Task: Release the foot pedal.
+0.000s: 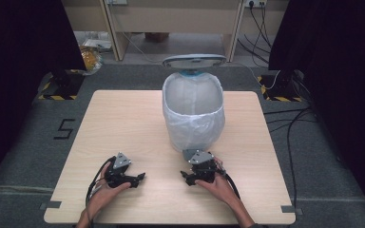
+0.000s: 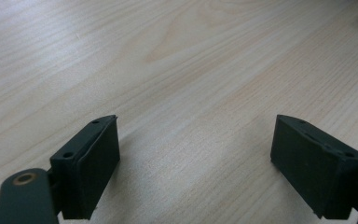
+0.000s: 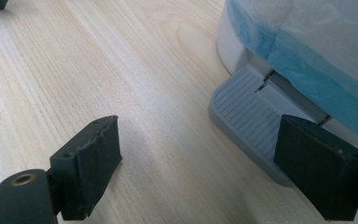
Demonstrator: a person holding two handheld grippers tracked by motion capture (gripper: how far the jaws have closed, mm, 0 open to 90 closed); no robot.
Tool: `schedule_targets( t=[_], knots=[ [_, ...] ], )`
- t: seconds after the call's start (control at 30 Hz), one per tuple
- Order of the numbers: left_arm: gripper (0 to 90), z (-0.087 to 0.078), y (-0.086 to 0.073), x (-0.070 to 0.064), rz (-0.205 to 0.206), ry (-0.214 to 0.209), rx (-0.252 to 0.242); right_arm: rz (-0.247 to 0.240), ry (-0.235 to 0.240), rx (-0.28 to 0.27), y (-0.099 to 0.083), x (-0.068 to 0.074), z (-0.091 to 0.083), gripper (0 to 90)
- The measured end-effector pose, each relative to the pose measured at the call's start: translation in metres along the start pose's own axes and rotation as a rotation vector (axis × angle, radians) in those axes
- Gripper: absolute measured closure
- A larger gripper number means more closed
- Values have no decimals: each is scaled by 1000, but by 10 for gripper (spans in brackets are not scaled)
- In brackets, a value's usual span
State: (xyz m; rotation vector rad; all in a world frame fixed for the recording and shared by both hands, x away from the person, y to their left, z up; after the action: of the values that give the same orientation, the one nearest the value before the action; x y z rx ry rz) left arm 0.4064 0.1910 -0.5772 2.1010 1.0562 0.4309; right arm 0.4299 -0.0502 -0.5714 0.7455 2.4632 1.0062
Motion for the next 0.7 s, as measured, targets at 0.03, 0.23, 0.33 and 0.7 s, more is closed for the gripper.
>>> schedule_targets(
  t=[0.03, 0.23, 0.33, 0.7],
  knots=[
    [145, 0, 0, 0, 0, 0, 0, -1, 1, 0, 0, 0, 0, 144],
    [145, 0, 0, 0, 0, 0, 0, -8, 0, -4, 0, 0, 0, 144],
    [145, 0, 0, 0, 0, 0, 0, -20, 5, -6, 0, 0, -1, 144],
    [145, 0, 0, 0, 0, 0, 0, -26, -1, -16, 2, -1, -3, 144]
  ],
)
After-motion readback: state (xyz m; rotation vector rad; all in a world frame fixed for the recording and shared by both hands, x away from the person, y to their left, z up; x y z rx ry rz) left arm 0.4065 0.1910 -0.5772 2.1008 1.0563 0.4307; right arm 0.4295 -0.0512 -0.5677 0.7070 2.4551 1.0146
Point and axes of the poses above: each handheld gripper's, and its own axes: z roughly forward along the jaws, y roughly out of its top, x roughly to its left, the point moved 8 cm from there along z, roughly forward along the jaws, and after that the axes turned 1 degree about x, right-handed, at the moved point
